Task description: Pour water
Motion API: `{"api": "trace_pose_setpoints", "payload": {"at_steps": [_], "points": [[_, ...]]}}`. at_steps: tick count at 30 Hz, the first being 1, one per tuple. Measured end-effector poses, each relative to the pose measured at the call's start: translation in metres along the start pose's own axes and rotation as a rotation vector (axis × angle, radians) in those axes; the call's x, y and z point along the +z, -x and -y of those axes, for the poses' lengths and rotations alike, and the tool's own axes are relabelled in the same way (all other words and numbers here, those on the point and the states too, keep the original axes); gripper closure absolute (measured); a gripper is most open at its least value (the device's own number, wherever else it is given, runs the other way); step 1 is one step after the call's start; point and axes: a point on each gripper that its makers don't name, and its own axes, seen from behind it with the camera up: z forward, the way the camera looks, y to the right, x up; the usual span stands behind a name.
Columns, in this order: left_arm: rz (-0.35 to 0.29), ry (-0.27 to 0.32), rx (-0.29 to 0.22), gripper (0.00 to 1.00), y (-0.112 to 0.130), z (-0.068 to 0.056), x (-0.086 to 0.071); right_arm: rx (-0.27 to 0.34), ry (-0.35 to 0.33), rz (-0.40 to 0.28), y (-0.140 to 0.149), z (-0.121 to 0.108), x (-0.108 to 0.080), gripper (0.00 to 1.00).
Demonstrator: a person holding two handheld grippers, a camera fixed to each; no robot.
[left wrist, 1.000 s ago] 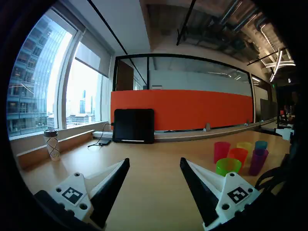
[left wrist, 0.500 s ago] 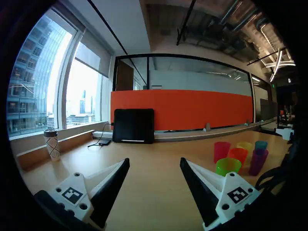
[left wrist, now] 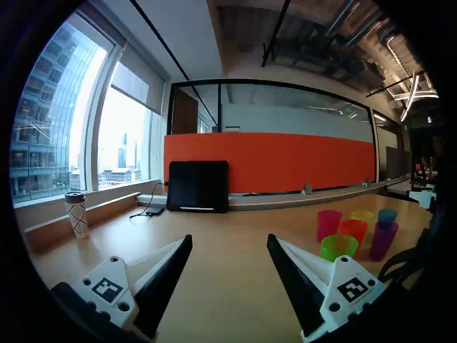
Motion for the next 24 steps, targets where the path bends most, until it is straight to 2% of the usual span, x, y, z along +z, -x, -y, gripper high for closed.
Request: {"api": "trace_pose_setpoints", "payload": {"at_steps": [5, 10, 17, 24], "points": [[0.026, -0.008, -0.006, 0.02, 0.002, 0.002, 0.002, 0.000, 0.009, 0.019, -0.002, -0.006, 0.003, 0.01], [0.025, -0.017, 0.009, 0.03, -0.016, 0.005, 0.002, 0.005, -0.010, 0.012, -0.027, -0.009, 0.002, 0.01], [0.035, 0.010, 0.012, 0.03, -0.051, -0.001, 0.009, 0.017, -0.047, 0.016, -0.069, -0.012, 0.003, 0.01], [0.024, 0.011, 0.012, 0.03, -0.100, 0.001, 0.018, -0.002, -0.073, 0.027, -0.114, -0.015, 0.008, 0.01]]}}
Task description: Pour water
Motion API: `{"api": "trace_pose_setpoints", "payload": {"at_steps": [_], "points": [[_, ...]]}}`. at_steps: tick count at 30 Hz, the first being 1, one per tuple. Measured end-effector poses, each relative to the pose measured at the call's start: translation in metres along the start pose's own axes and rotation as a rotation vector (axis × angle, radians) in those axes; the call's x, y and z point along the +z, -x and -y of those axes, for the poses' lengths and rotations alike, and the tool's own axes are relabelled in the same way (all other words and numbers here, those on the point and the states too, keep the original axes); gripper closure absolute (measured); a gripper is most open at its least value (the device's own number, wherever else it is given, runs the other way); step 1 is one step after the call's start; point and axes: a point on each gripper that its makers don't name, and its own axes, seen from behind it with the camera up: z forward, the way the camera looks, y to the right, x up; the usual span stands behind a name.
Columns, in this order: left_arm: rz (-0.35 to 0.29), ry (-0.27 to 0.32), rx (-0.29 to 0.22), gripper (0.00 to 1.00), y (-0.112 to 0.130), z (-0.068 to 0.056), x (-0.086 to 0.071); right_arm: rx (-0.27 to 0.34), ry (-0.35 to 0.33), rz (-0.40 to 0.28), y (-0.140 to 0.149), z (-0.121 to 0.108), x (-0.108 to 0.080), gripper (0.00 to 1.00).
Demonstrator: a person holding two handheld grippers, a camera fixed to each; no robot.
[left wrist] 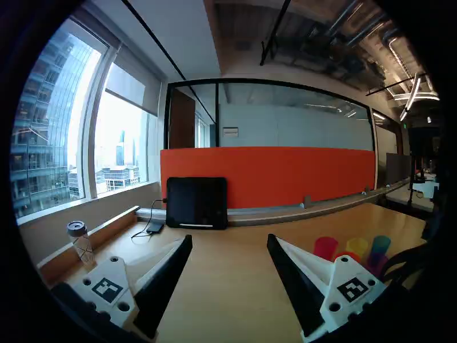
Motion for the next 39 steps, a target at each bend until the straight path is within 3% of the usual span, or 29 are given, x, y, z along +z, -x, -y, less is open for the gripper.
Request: {"api": "trace_pose_setpoints", "payload": {"at_steps": [9, 15, 20, 29, 39], "points": [[0.002, -0.009, 0.008, 0.03, -0.057, 0.007, 0.010, 0.001, -0.031, 0.003, -0.047, 0.004, 0.007, 0.01], [0.003, 0.008, 0.003, 0.03, -0.090, 0.005, 0.017, 0.013, -0.060, -0.002, -0.079, 0.012, 0.011, 0.01], [0.004, 0.051, -0.017, 0.03, -0.110, -0.004, 0.023, 0.019, -0.078, -0.013, -0.099, 0.014, 0.012, 0.01], [0.017, 0.135, -0.018, 0.03, -0.113, -0.023, 0.025, 0.021, -0.139, 0.015, -0.097, 0.017, 0.011, 0.01], [0.010, 0.290, -0.029, 0.03, -0.120, -0.053, 0.023, -0.026, -0.324, -0.004, -0.110, 0.043, -0.004, 0.01]]}}
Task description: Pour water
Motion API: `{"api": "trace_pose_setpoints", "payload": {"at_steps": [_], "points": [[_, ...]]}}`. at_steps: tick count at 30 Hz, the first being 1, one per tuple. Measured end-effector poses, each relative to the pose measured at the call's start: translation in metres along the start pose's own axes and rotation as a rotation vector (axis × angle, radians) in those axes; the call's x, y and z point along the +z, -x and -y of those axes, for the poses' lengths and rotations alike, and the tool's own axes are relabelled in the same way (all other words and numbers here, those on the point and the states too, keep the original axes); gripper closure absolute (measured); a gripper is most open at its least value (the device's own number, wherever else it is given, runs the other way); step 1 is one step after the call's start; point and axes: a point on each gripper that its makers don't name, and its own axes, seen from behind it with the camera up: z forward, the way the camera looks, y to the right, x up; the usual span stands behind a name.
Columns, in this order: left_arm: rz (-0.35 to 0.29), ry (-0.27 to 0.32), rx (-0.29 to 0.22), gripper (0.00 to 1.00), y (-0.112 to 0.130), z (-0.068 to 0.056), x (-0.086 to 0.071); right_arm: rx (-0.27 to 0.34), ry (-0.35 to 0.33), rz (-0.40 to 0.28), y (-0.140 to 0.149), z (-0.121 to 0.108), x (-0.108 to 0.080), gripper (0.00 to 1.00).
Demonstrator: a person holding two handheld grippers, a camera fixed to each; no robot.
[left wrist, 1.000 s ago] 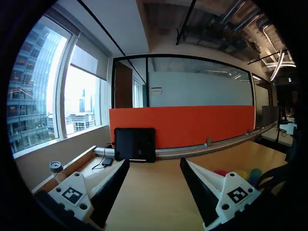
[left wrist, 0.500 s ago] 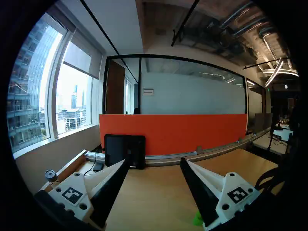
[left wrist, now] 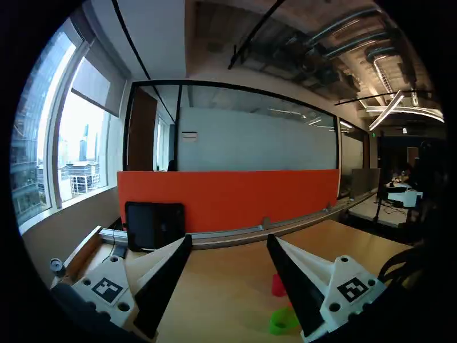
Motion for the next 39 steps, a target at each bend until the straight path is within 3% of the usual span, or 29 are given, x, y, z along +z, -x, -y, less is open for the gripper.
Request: {"api": "trace_pose_setpoints", "payload": {"at_steps": [12, 20, 29, 39], "points": [[0.042, 0.142, 0.001, 0.03, 0.014, -0.031, 0.005, -0.026, -0.107, 0.036, 0.008, 0.017, -0.001, 0.01], [0.054, 0.204, 0.009, 0.03, 0.022, -0.039, 0.005, -0.060, -0.148, 0.096, 0.025, 0.021, 0.001, 0.01], [0.070, 0.227, 0.049, 0.03, 0.036, -0.042, 0.006, -0.086, -0.169, 0.148, 0.050, 0.020, 0.001, 0.00], [0.114, 0.276, 0.026, 0.03, 0.068, -0.054, 0.008, -0.078, -0.198, 0.204, 0.080, 0.022, 0.002, 0.00]]}}
